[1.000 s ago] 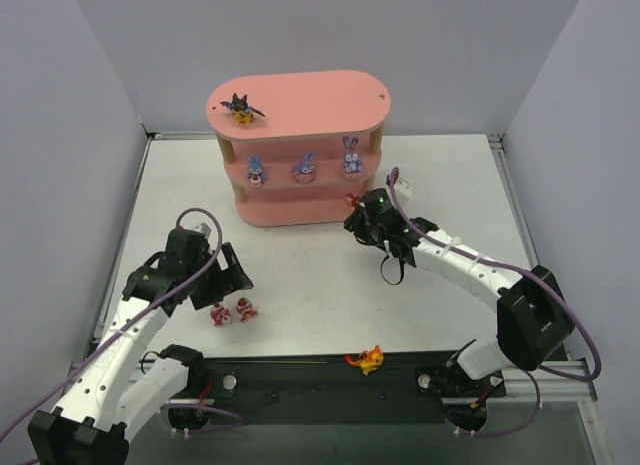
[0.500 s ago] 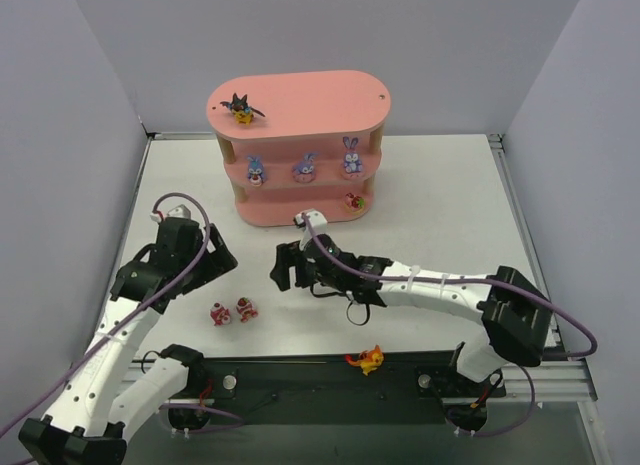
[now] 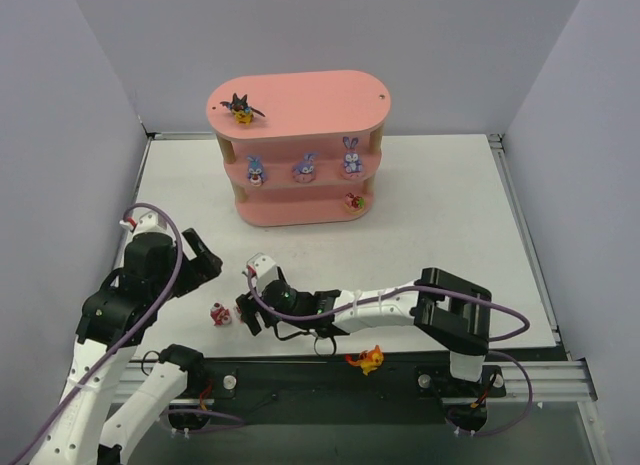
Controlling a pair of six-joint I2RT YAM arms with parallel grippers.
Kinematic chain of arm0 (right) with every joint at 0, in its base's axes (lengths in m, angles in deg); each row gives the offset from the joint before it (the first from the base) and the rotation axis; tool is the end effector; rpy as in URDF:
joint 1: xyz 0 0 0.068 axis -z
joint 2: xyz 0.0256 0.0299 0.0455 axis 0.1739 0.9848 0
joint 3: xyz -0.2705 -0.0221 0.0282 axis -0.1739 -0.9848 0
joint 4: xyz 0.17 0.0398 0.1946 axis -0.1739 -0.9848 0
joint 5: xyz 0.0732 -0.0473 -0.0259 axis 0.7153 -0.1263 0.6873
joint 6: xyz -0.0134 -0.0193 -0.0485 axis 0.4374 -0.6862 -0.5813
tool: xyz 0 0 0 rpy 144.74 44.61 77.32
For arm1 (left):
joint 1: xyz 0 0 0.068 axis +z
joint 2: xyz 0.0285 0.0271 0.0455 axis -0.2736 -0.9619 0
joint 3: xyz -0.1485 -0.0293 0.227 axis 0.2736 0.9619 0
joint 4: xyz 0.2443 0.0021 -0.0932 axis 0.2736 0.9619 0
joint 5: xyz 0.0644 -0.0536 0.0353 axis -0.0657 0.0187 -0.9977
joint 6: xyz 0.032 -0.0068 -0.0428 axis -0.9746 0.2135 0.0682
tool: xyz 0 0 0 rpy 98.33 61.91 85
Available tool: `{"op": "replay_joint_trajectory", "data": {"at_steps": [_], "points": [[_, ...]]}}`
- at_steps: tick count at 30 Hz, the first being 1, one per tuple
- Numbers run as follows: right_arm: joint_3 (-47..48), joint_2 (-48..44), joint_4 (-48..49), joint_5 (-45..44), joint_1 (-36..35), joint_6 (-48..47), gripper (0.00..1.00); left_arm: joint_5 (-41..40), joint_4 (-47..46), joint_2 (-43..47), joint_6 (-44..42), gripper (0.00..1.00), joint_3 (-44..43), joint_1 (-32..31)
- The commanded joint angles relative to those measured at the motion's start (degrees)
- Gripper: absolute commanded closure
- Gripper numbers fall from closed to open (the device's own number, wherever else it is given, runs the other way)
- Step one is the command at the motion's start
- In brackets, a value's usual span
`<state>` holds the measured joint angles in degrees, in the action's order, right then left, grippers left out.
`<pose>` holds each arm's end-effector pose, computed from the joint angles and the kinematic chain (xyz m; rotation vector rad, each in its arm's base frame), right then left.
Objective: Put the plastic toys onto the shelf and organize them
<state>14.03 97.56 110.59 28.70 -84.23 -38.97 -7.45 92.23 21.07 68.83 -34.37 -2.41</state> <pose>0.1128 0.3806 0.1961 -0.7773 1.8895 0.9921 0.1017 -0.0265 0.3460 -0.5531 2.2194 -0.3301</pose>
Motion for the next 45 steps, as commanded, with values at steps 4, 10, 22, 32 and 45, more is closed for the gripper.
{"op": "replay_joint_trajectory", "data": {"at_steps": [4, 10, 22, 32, 45], "points": [[8.5, 5.4, 2.7, -4.5, -2.3, -2.7, 0.30, 2.4, 2.0, 0.8, -1.5, 0.08, -0.8, -0.6], [13.7, 10.1, -1.0, -7.3, -2.3, -2.4, 0.42, 2.0, 2.7, 0.6, -1.9, 0.08, -1.9, -1.1], [16.0, 9.1, -9.9, -15.6, -1.8, -0.5, 1.00, 0.9, 2.6, -0.1, -2.4, 0.08, -2.0, -1.3], [14.2, 1.2, -12.1, -23.8, 9.5, -2.5, 1.00, 3.0, 0.8, -0.1, -1.5, 0.07, 2.9, -1.2], [15.8, 3.4, -4.6, -22.7, 21.6, -7.3, 1.00, 6.9, -2.2, -3.6, -1.8, 0.07, 5.9, -1.3]]}}
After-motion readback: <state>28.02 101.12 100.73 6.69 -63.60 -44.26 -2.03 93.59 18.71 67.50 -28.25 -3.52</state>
